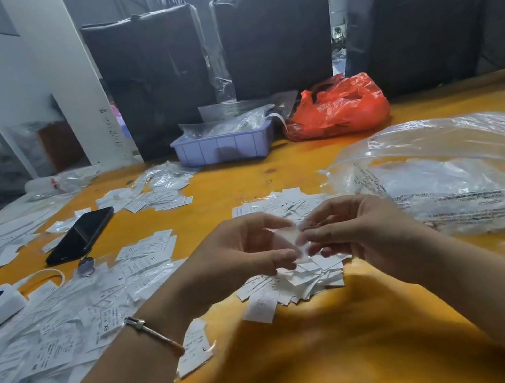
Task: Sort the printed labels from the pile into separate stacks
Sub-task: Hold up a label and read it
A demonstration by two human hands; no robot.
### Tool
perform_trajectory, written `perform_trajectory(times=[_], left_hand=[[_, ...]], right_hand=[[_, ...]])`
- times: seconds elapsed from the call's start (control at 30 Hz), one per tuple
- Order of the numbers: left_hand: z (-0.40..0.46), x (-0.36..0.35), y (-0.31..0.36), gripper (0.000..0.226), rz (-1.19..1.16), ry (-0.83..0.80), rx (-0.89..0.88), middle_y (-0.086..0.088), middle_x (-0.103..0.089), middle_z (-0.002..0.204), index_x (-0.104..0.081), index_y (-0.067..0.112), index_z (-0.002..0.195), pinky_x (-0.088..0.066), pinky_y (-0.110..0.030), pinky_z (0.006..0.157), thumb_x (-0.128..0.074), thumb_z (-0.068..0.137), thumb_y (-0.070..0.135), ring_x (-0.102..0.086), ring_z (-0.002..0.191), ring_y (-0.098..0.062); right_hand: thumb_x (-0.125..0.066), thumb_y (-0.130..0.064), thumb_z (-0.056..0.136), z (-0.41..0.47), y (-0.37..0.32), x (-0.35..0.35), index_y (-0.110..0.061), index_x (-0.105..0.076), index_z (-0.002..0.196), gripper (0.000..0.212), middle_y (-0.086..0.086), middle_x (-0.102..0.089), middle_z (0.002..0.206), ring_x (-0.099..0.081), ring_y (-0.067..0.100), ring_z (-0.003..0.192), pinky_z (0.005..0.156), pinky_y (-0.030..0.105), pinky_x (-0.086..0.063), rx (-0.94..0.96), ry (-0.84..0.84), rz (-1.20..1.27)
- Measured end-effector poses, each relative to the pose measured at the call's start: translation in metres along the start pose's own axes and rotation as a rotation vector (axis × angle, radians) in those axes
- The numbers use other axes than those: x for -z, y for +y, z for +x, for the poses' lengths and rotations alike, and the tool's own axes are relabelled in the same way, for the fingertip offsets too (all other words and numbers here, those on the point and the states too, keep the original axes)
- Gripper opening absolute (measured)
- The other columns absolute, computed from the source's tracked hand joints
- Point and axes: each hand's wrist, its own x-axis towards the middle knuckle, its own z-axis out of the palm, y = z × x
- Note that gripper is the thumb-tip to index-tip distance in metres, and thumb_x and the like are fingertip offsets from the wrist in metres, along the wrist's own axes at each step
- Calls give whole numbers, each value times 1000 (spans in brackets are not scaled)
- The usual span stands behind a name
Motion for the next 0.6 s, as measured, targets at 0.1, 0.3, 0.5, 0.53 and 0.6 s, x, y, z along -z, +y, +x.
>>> perform_trajectory(times=[0.1, 0.3, 0.5, 0.53, 0.6], left_hand=[[0, 2, 1, 10, 33, 96, -21, -12, -75, 83, -70, 2, 98, -56, -21, 64, -67, 88, 3, -73, 74, -21], [0, 9, -2, 15, 111, 201, -5, -7, -74, 73, -70, 7, 84, -53, -24, 60, -74, 81, 21, -69, 65, -19], [0, 7, -2, 35, 97, 213, 6, -1, -67, 61, -66, 8, 76, -48, -17, 52, -77, 65, 39, -60, 55, -9], [0, 7, -2, 36, 93, 216, 3, 0, -66, 60, -66, 8, 75, -47, -17, 51, -78, 64, 40, -58, 54, -8], [0, 8, -1, 41, 96, 231, -9, 1, -62, 59, -66, 8, 74, -45, -16, 50, -79, 62, 45, -54, 54, -8]], right_hand=[[-76, -7, 70, 1, -3, 7, -5, -73, 87, 17, 13, -74, 81, -69, 21, 68, 63, 25, -54, 70, 111, -202], [-77, -29, 76, 6, -4, 33, -28, -73, 91, 16, -11, -70, 89, -62, 9, 85, 88, 39, -48, 144, 406, -1238], [-75, -50, 73, 10, 4, 36, -30, -69, 92, 28, -12, -66, 105, -51, 11, 110, 94, 36, -24, 47, 292, -1425], [-74, -48, 76, 10, 4, 36, -29, -69, 88, 23, -12, -66, 104, -51, 10, 108, 93, 36, -23, 61, 281, -1432], [-71, -43, 81, 10, 4, 37, -28, -71, 84, 15, -13, -67, 101, -52, 6, 97, 92, 34, -23, 75, 249, -1451]])
